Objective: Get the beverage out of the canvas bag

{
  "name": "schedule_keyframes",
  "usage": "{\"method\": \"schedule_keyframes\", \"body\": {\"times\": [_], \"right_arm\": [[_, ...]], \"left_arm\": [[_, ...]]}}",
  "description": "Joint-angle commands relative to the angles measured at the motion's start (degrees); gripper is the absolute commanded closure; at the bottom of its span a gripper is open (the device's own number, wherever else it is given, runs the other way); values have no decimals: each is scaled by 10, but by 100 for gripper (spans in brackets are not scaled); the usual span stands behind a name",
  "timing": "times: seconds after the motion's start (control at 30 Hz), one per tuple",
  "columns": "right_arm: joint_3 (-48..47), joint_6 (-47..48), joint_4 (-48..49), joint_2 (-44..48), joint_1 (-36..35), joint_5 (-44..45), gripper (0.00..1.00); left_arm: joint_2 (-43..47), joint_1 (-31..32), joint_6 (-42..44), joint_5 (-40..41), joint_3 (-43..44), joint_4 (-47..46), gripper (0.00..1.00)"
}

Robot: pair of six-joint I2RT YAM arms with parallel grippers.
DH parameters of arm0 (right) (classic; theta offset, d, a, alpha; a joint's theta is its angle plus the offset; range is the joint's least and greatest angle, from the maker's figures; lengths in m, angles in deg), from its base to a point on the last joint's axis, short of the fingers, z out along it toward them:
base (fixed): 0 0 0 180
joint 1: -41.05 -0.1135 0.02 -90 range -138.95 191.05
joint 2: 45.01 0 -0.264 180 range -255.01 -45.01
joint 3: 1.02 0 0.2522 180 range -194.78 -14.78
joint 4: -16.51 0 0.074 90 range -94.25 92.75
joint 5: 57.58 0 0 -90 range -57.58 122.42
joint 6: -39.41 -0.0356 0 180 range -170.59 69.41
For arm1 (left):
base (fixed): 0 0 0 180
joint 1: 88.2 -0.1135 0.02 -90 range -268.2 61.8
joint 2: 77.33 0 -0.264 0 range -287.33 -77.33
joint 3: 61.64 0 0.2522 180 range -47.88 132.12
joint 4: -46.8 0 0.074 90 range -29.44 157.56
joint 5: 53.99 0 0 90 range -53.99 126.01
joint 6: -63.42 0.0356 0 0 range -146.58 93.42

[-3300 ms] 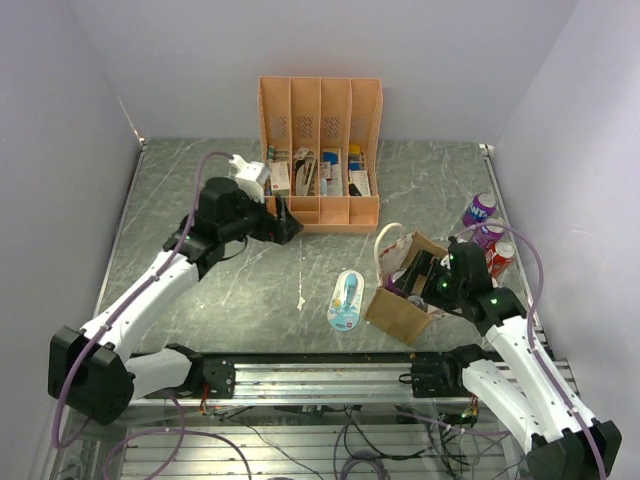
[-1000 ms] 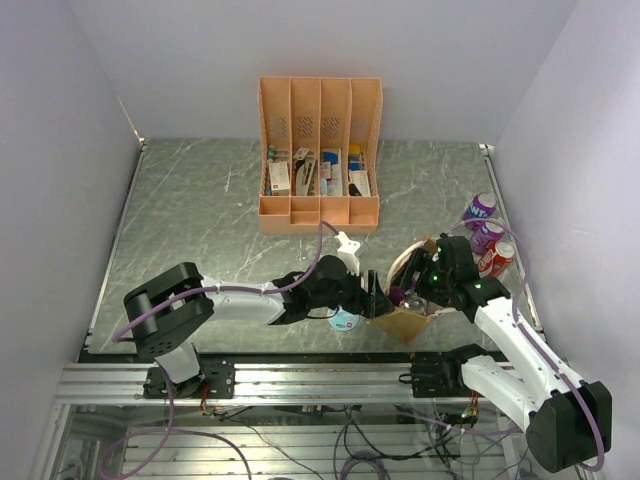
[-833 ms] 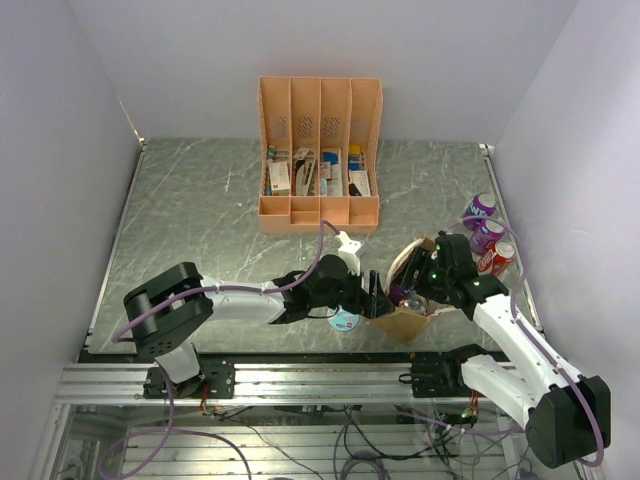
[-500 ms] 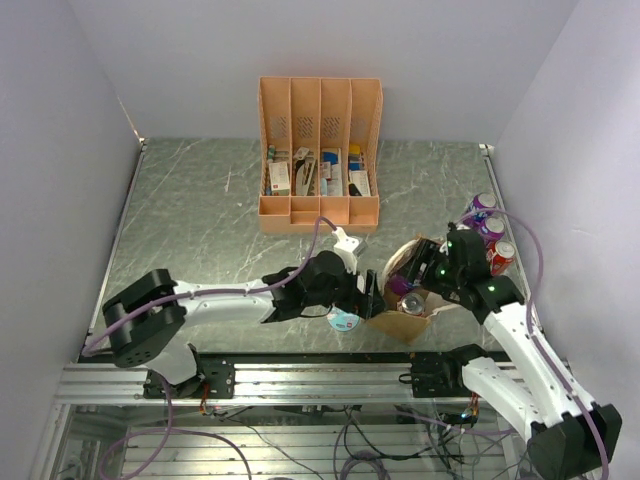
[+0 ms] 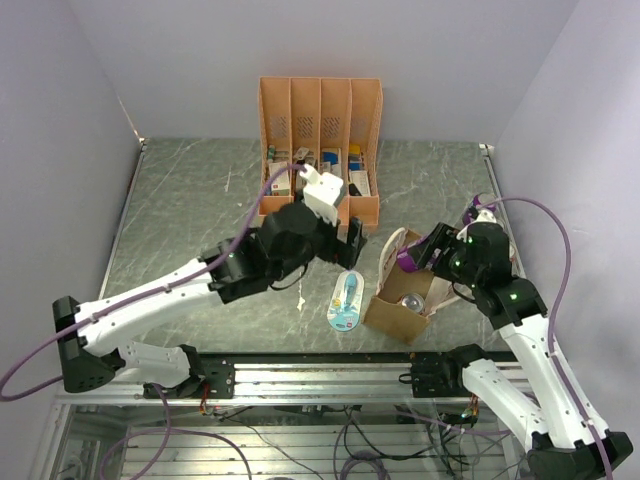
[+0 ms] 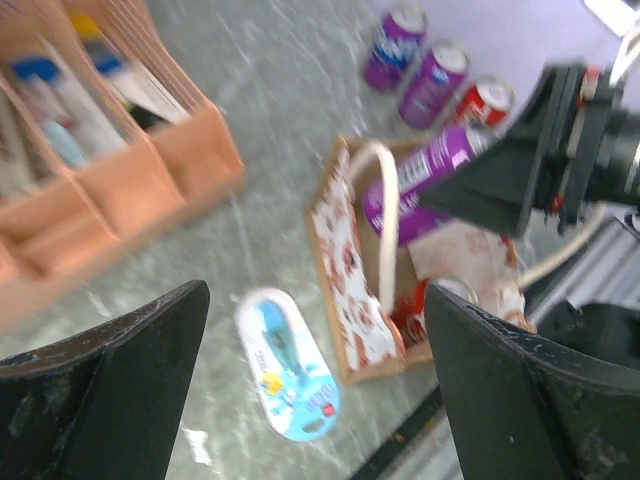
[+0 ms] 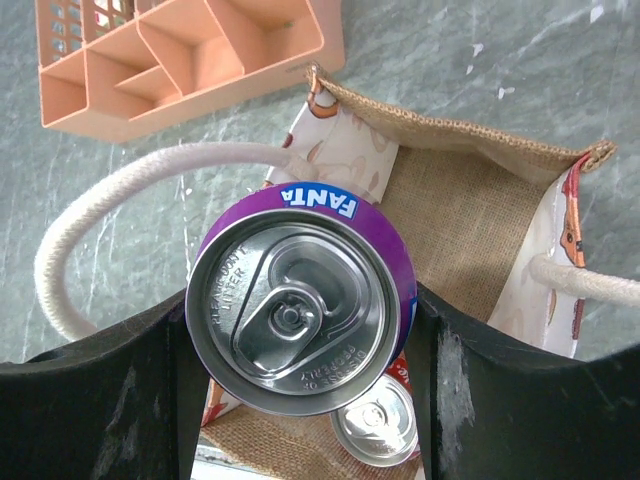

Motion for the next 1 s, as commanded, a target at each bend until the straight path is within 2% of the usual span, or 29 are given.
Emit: {"method": "schedule_keyframes", "body": {"times": [0.0,0.13,0.2,0.37,0.5,0.6,0.77,0.87,0.97], "right_arm": [[-70,16,34,3,-2,17,100],[-113,39,19,-8,-2,55,100],[-139,47,11,-10,-2,76,100],[-143,55,3,5,-3,135,100],[-135,64,21,28,-2,179,100],[-143,82,32,20,-2,226,100],[-186,151,35,-38,-2,318,100],[-192,173,43,-64,-2,414,100],[-161,154,63,-81,-2,535,100]], "left_arm": [[4,-7,137,114,120,85,1],[-21,-8,220,154,229,100,1],[-30,-9,254,167,251,95,1],[-9,-9,333,262,133,-40,1],[-32,-10,392,315,43,-105,2],[-59,-10,422,364,13,-137,4],[-43,-20,439,367,-26,-172,0],[-34,-46,424,343,-37,-174,1],[-38,-83,403,315,-36,-159,1]]}}
